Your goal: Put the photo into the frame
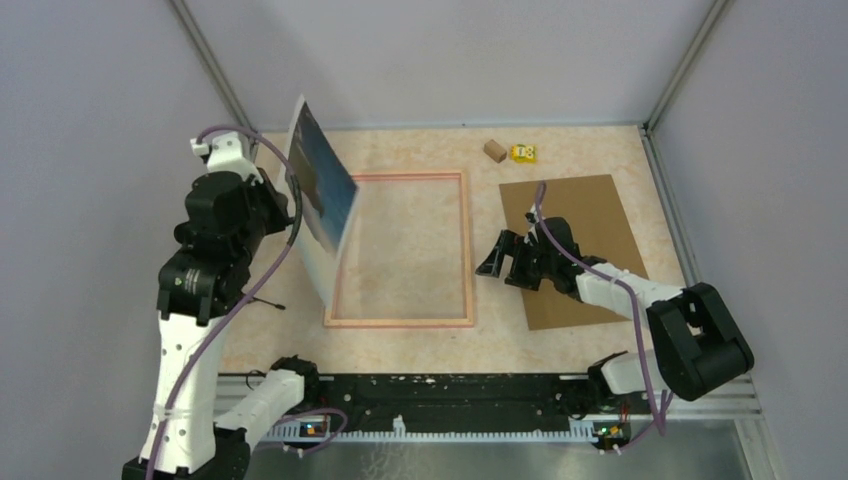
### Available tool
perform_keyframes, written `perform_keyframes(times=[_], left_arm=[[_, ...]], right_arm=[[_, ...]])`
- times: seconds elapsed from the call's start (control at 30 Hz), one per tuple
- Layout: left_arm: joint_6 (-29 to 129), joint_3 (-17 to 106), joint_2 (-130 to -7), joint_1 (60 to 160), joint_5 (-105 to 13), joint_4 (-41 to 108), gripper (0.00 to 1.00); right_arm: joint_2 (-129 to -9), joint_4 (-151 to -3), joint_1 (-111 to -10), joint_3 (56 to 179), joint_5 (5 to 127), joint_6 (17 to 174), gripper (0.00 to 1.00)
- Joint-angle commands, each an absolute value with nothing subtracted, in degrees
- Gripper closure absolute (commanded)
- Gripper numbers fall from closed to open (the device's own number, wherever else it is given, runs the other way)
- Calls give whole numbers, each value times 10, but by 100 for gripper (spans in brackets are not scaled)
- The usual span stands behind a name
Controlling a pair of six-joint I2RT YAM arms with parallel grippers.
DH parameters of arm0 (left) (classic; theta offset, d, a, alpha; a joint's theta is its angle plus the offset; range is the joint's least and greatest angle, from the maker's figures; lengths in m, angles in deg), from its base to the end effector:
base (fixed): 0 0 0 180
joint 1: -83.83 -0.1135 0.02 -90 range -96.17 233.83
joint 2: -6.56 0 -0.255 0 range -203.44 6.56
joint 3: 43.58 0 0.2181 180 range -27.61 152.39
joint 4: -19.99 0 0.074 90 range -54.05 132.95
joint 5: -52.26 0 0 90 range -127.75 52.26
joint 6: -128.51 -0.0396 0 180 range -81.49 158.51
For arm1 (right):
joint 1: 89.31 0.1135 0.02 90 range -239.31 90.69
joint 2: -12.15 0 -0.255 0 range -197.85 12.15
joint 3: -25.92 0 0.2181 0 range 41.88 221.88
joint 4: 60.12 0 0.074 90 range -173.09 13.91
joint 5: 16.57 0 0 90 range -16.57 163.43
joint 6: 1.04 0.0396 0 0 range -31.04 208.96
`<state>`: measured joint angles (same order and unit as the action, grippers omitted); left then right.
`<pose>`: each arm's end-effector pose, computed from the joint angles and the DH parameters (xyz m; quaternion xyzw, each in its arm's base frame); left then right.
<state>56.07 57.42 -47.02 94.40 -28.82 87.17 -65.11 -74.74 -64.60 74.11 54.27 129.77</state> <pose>0.1217 -0.0165 0.4410 -0.0944 0.8112 -0.0777 0.5718 0.2080 0.1100 0.1793 0.0622 0.9069 0.3385 0.2433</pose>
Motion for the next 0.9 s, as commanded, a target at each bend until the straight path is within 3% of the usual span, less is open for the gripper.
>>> perform_keyframes(times=[0.0,0.13,0.23,0.5,0.87], left_arm=[[496,635,-566,981,-393,874,100],[501,629,-633,1216,-220,881,100],[523,602,-699,1317,-152,893,100],[547,470,-859,1400,-166,835,100],[600,471,-956,1525,-225,777,100]], right_arm=[[-604,-767,-640,738,572,1284,6],[-576,-786,-644,726,602,1295,6],[-550,-785,-665,704,608,1306,5],[-516,-769,-770,642,557,1300,5],[-576,-641,-737,629,406,1373,6]])
